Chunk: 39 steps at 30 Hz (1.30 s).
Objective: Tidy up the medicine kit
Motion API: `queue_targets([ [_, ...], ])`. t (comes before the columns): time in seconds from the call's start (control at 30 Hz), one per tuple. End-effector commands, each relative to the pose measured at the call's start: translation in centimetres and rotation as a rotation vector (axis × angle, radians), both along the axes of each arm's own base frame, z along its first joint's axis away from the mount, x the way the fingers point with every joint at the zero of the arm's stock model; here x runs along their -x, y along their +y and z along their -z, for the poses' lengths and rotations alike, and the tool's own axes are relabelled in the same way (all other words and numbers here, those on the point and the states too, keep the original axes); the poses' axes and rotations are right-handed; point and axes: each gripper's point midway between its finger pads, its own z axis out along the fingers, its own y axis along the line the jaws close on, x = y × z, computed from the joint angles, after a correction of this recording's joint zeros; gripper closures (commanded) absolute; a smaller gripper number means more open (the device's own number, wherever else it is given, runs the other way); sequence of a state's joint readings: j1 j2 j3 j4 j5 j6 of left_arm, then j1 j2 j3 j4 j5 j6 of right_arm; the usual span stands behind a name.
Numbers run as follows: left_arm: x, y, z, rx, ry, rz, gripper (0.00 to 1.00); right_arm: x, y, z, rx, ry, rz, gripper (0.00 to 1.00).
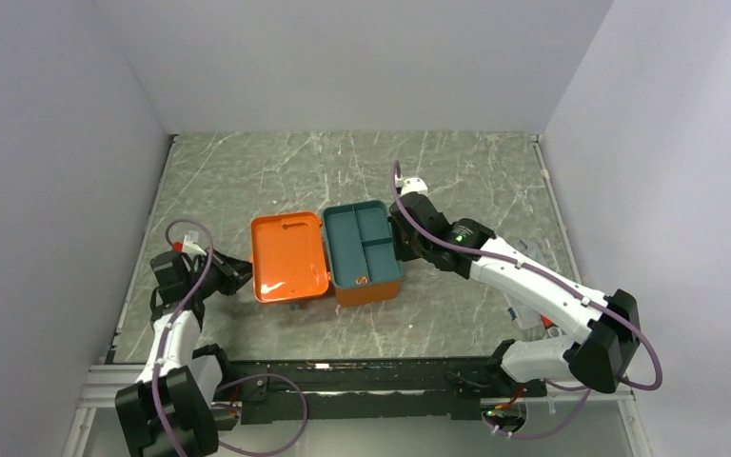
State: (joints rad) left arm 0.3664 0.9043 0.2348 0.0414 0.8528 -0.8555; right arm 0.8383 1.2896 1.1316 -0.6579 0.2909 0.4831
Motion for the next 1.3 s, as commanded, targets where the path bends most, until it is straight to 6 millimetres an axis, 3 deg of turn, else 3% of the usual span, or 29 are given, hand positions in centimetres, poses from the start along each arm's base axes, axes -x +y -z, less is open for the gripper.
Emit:
queue_targets([
  [0.0,-0.9,-0.2,-4.2,-0.011,-0.120,0.047,1.00,-0.9,-1.0,-0.2,0.029,-0.025,0.065,0.94],
  [0.33,-1.9,0.0,-7.7,-0.022,-0.192,0.060,1.00,-3.1,-3.2,1.1,0.032,-0.016,0.159,0.95],
  [0.63,-2.4,-0.5,-10.0,0.006,-0.239,0.089,1.00,-2.9,-3.7,3.7,0.022,0.043,0.170,0.96],
  [1.03,-3.1,-4.0,-12.3,0.019,-0.287,0.179,1.00,-1.6,-2.1,5.7,-0.051,0.119,0.103,0.97],
  [1.27,-3.6,-6.5,-14.1,0.023,-0.325,0.236,1.00,-1.2,-0.6,5.6,-0.099,0.130,0.042,0.99],
])
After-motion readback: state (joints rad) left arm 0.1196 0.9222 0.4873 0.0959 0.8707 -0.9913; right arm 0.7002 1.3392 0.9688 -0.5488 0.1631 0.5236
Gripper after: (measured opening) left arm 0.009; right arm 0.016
